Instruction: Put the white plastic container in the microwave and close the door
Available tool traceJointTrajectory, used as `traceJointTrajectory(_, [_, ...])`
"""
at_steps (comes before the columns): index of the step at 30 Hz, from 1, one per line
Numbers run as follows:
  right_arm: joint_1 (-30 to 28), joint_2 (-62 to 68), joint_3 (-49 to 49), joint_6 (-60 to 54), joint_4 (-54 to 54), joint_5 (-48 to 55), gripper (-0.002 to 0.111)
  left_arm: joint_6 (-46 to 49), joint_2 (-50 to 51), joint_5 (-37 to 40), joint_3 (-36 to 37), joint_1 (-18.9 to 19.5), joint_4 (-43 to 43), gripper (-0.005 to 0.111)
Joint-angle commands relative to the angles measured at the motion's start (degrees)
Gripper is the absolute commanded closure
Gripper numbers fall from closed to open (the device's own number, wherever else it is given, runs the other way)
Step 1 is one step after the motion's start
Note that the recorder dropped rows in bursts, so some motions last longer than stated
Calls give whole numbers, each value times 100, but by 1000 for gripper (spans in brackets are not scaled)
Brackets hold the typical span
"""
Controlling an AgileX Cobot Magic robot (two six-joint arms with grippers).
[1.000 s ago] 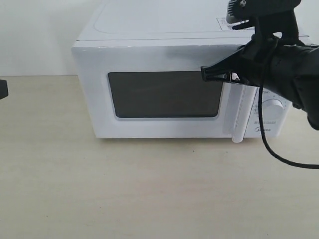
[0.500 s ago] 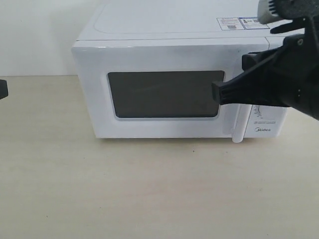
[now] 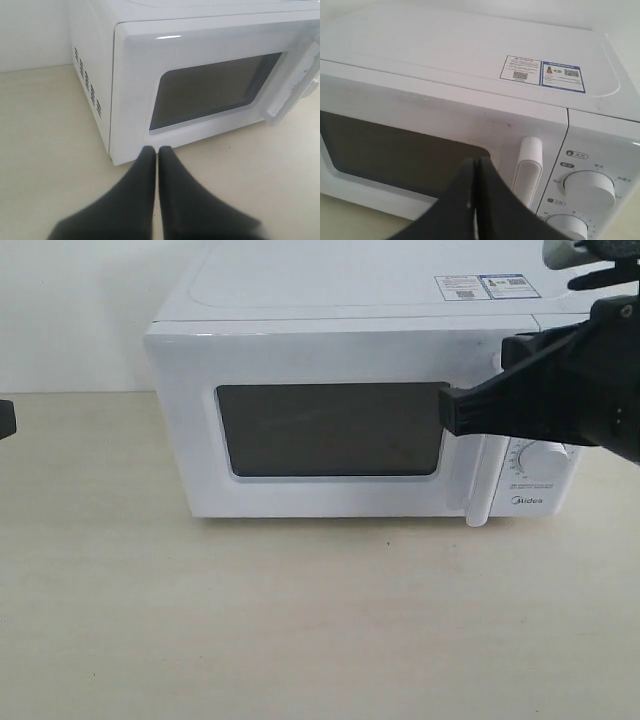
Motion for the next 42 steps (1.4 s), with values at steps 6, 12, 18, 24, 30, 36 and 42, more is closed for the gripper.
traceJointTrajectory(6, [-17,-1143,16,138,432,-13,109,14,-13,-94,24,-16,-49,102])
traceJointTrajectory(12, [-657,-1640,280,-571,447,739,109,14,-13,-94,24,-16,-49,102])
traceJointTrajectory(18, [-1713,-2191,951,-478,447,2080,109,14,-13,-94,24,-16,-49,102])
traceJointTrajectory(24, [-2326,-3051,1516,-458,447,2522,109,14,-13,-94,24,-16,-49,102])
traceJointTrajectory(30, [-2550,-3905,2044,-500,447,2690,109,14,-13,-94,24,-16,-49,102])
traceJointTrajectory(36, [-3461,-4528,2338,-500,447,3303,109,14,-13,-94,24,-16,-49,102])
traceJointTrajectory(42, [-4183,-4663,2350,-500,447,3984,109,14,-13,-110,24,-16,-49,102])
